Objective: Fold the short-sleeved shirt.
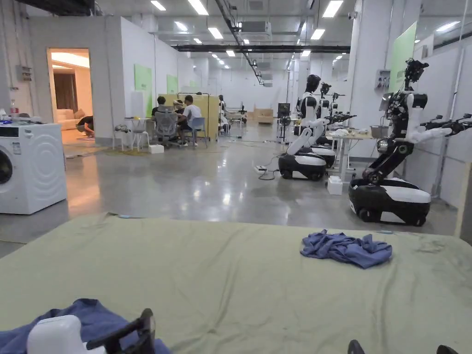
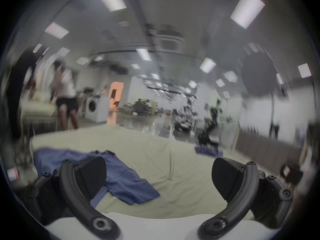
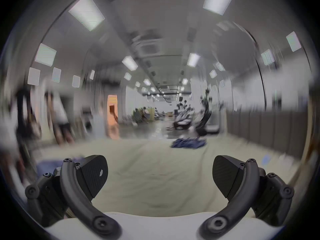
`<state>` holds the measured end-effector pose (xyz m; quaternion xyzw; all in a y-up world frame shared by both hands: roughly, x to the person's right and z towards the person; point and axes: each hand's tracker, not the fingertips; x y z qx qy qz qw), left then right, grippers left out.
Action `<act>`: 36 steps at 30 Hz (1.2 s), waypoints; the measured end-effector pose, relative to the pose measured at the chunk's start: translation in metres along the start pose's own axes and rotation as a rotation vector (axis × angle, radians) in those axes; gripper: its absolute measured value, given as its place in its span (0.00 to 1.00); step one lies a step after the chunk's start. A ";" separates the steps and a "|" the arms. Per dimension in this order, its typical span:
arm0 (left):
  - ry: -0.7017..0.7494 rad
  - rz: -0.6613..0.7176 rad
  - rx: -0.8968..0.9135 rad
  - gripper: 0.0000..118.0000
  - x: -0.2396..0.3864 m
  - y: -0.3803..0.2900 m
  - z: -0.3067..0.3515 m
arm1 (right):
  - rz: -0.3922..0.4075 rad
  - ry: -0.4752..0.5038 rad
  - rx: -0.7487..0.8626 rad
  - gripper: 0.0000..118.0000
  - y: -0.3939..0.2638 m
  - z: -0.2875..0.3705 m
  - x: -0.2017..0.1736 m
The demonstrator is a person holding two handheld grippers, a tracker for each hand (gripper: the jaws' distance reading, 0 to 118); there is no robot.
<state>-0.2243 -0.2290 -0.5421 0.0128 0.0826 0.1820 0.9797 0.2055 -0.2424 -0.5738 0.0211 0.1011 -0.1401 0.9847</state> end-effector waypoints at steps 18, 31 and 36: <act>0.059 -0.282 0.016 1.00 -0.017 -0.009 0.000 | 0.306 -0.056 -0.075 1.00 -0.001 0.007 -0.034; -0.020 -0.368 -0.005 1.00 0.014 -0.021 0.010 | 0.260 -0.077 -0.090 1.00 0.000 0.003 -0.023; -0.038 -0.373 -0.013 1.00 0.014 -0.022 0.009 | 0.247 -0.086 -0.092 1.00 0.001 0.005 -0.024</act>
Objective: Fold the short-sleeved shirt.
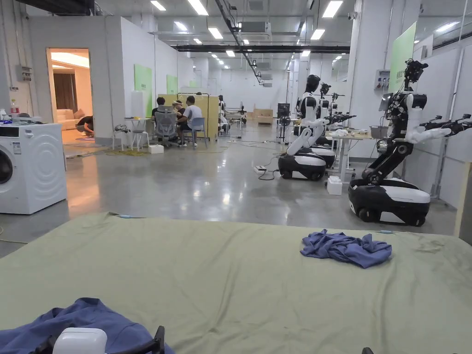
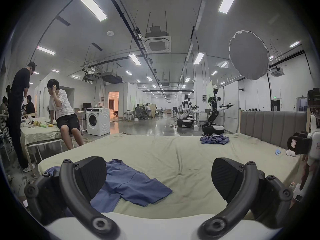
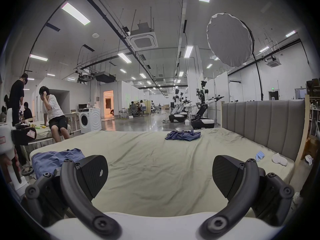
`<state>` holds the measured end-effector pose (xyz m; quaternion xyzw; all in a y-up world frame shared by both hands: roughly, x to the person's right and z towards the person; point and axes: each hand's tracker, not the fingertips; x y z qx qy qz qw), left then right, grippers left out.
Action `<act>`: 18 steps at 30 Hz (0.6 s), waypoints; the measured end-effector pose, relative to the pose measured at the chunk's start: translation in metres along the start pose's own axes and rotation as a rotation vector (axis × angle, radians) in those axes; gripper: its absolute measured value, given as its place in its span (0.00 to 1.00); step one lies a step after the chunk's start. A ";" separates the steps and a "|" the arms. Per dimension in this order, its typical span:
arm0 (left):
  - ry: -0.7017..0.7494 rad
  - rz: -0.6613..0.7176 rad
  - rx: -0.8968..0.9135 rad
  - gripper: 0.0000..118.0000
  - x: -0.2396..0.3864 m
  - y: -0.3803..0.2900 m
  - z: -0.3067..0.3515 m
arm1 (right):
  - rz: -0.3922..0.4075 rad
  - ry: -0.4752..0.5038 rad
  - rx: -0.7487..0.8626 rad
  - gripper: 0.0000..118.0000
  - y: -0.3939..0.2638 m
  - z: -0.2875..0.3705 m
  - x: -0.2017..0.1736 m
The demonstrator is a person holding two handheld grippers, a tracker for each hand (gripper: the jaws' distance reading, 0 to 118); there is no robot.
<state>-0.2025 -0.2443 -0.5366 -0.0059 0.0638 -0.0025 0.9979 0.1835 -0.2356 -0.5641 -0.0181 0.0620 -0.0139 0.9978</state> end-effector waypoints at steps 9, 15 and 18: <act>-0.017 -0.006 -0.009 1.00 0.006 0.001 -0.001 | 0.010 0.002 -0.003 1.00 -0.004 -0.002 0.004; -0.024 -0.067 0.005 1.00 0.012 0.001 0.000 | 0.018 0.002 -0.006 1.00 -0.006 -0.003 0.003; -0.030 -0.054 -0.007 1.00 0.003 -0.009 -0.009 | 0.021 0.003 -0.005 1.00 -0.007 -0.003 0.004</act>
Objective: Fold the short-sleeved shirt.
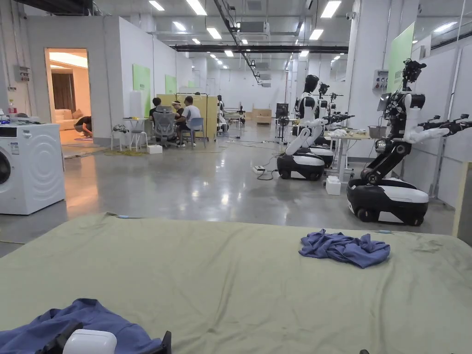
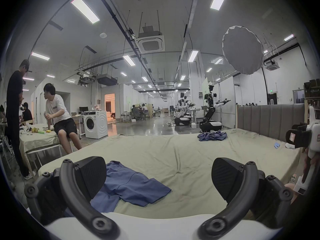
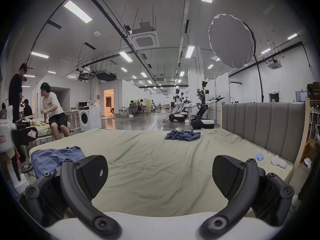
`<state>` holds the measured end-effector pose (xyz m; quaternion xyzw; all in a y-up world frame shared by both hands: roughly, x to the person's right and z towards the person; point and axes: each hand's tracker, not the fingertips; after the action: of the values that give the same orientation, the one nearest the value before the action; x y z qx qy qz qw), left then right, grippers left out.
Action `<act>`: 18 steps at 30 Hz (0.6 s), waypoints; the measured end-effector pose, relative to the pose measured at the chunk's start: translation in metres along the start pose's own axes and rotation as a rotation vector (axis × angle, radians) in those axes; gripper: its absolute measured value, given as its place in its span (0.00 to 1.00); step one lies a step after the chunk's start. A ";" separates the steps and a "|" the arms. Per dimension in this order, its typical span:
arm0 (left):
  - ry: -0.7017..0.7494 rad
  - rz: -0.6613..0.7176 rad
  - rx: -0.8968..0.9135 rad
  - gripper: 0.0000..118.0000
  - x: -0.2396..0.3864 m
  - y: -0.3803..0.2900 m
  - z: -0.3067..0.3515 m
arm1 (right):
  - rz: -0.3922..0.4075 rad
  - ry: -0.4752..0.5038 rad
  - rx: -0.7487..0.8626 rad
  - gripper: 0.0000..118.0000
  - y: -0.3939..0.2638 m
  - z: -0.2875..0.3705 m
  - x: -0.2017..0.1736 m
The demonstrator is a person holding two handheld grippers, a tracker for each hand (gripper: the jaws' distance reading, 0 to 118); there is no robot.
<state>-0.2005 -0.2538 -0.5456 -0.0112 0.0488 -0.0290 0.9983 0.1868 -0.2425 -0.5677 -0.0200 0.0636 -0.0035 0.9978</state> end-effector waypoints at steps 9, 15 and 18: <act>0.004 0.079 -0.003 1.00 -0.002 0.002 0.002 | -0.059 0.018 0.035 1.00 0.002 0.004 0.003; 0.034 -0.006 0.064 0.21 0.003 0.004 0.008 | 0.102 -0.165 0.106 0.02 0.003 0.009 -0.011; 0.006 0.054 0.049 0.00 0.002 0.007 0.011 | 0.006 -0.008 0.060 0.02 0.005 0.011 -0.009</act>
<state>-0.1966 -0.2471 -0.5351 0.0149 0.0514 -0.0031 0.9986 0.1791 -0.2368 -0.5559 0.0101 0.0596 -0.0023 0.9982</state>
